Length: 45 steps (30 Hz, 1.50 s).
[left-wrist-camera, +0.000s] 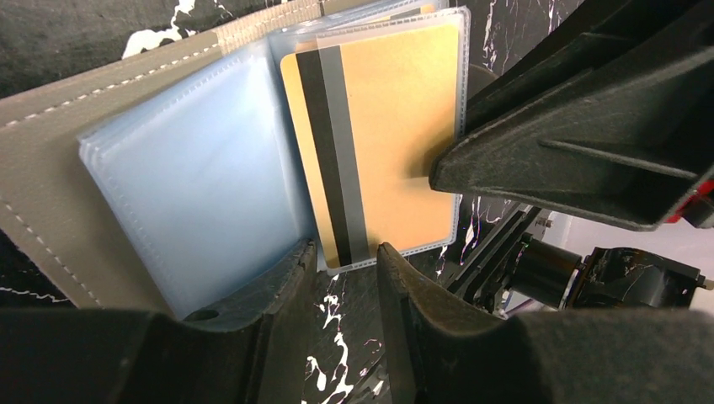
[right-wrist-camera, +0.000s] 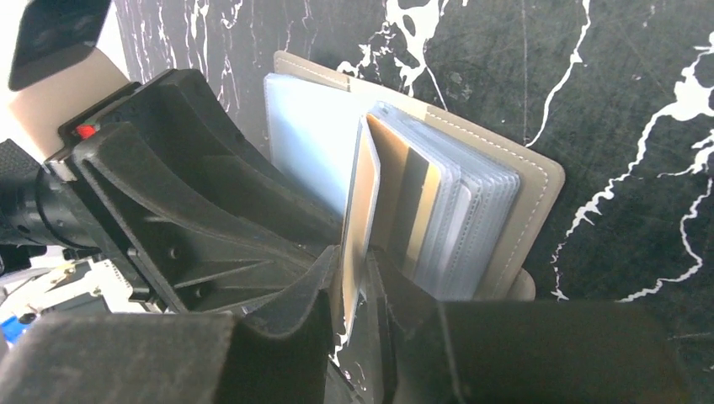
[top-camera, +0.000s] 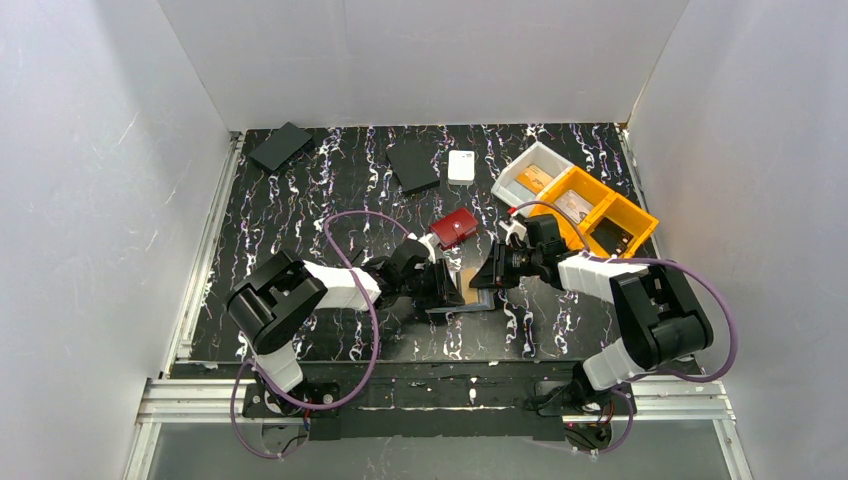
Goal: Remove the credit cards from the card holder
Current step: Remove the credit card from the card holder.
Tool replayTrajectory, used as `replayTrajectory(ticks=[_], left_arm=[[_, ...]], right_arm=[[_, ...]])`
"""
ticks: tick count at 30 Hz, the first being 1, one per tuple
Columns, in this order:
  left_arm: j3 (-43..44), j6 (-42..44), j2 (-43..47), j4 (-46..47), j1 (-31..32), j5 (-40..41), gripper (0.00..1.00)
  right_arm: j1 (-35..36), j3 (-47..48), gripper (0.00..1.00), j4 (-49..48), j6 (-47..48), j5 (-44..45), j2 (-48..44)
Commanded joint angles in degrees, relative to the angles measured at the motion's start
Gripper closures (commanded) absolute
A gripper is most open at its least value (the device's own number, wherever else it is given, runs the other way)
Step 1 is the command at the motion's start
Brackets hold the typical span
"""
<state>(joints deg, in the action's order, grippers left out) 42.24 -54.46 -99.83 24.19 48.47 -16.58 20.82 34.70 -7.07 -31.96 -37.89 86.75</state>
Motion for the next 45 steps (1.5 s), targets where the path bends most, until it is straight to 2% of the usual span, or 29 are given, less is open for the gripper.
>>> replayTrajectory(ticks=[1,3,7,13,15,19,24,26,29,32,36,45], left_arm=[[-0.2,0.11,1.12,1.08,-0.38,-0.84,0.65],[-2.27,-1.43,2.65,4.03,-1.03,-1.29,0.58],[-7.92,-7.03,5.06,15.29,-3.08,-2.75,0.43],[-10.49,-14.56,2.85,30.39,-5.02,-6.26,0.41],[-10.37,-15.74,2.27,32.22,-5.05,-6.35,0.41],[-9.99,-16.38,2.54,32.52,-5.05,-5.89,0.45],[-10.11,-17.2,3.36,32.0,-5.11,-5.31,0.58],[-10.41,-16.91,4.03,30.09,-5.08,-4.58,0.58],[-11.37,-15.52,6.14,26.66,-5.09,-3.09,0.5],[-11.59,-13.65,8.59,22.87,-5.13,-1.86,0.48],[-10.52,-11.77,10.14,18.97,-5.11,-1.66,0.48],[-6.59,-10.99,7.46,18.79,-5.13,-4.59,0.55]], right_arm=[[0.25,0.87,0.93,-1.49,-0.08,-0.25,2.33],[-0.31,1.05,0.99,-1.48,0.12,-0.89,1.95],[-3.04,-1.02,0.99,-6.26,-2.43,-5.71,-0.12],[-3.94,-2.76,0.99,-15.51,-6.66,-14.49,-0.77],[-3.99,-3.21,0.99,-17.02,-7.45,-16.17,-0.86],[-4.24,-3.33,0.99,-18.98,-9.02,-17.86,-1.17],[-4.49,-3.18,0.99,-20.4,-11.09,-18.86,-1.47],[-4.88,-3.04,0.99,-20.52,-11.39,-18.94,-1.73],[-6.08,-3.39,0.99,-20.41,-11.38,-18.5,-2.83],[-6.4,-3.44,0.99,-19.84,-11.06,-18.2,-3.46],[-6.42,-3.18,0.99,-19.3,-10.9,-18.31,-3.28],[-6.41,-3.75,0.99,-23.87,-15.51,-20.63,-4.16]])
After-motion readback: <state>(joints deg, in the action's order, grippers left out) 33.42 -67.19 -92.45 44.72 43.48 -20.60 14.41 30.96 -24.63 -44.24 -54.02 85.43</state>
